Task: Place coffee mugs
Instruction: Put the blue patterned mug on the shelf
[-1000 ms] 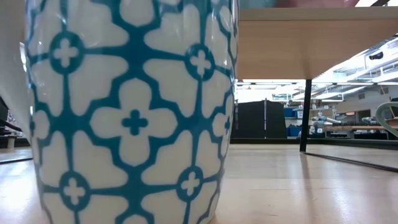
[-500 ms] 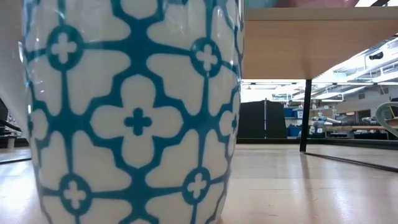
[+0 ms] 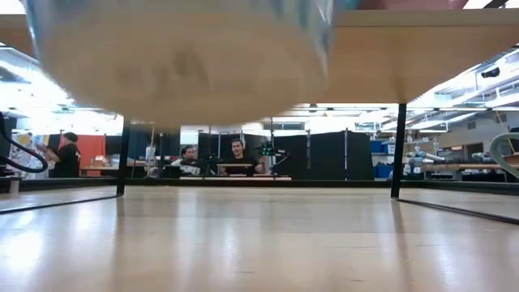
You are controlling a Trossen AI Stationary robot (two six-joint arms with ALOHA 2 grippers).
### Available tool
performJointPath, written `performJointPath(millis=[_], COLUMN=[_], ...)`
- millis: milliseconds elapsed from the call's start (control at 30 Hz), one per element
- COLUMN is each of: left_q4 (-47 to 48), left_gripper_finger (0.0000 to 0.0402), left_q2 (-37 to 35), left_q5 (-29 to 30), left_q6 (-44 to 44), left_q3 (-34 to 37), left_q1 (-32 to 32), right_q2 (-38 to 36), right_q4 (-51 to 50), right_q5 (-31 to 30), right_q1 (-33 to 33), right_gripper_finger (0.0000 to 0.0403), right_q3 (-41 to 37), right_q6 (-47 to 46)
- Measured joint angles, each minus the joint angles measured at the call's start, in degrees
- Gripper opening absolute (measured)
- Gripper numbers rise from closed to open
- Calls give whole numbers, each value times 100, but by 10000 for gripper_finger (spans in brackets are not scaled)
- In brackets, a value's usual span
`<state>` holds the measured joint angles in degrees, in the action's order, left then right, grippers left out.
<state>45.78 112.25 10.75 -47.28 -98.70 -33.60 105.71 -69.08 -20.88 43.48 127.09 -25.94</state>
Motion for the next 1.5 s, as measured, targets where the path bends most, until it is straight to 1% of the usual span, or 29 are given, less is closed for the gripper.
performJointPath(millis=[233, 400, 567, 767, 867, 1000, 1200, 1333, 1500], left_q4=[-28, -61, -150, -597, -666, -649, -592, -386, 257], left_gripper_finger=[21, 21, 21, 21, 21, 21, 21, 21, 21], left_q2=[-306, -487, -516, -538, -680, -985, -1573, -2005, -2520], left_q5=[-74, -31, 54, -292, -409, -360, -90, 174, 735], left_q6=[-296, -211, -155, -193, -422, -877, -1512, -1684, -1928], left_q3=[-1, -2, -4, -4, -4, -4, -8, -8, -10], left_q1=[8, 55, 93, 172, 205, 196, 234, 305, 376], right_q2=[-53, -59, -59, -61, -61, -61, -61, -61, -61], right_q4=[0, 0, 2, 2, -6, -40, -46, -44, -40], right_q5=[17, 15, 42, 133, 149, 223, 269, 280, 297], right_q1=[0, 0, 0, -1, 0, 0, 0, 0, 0], right_gripper_finger=[166, 166, 166, 166, 166, 166, 166, 166, 166], right_q3=[0, 0, 0, 0, 0, 0, 0, 0, 0], right_q6=[16, 16, 14, 16, 16, 16, 18, 18, 18])
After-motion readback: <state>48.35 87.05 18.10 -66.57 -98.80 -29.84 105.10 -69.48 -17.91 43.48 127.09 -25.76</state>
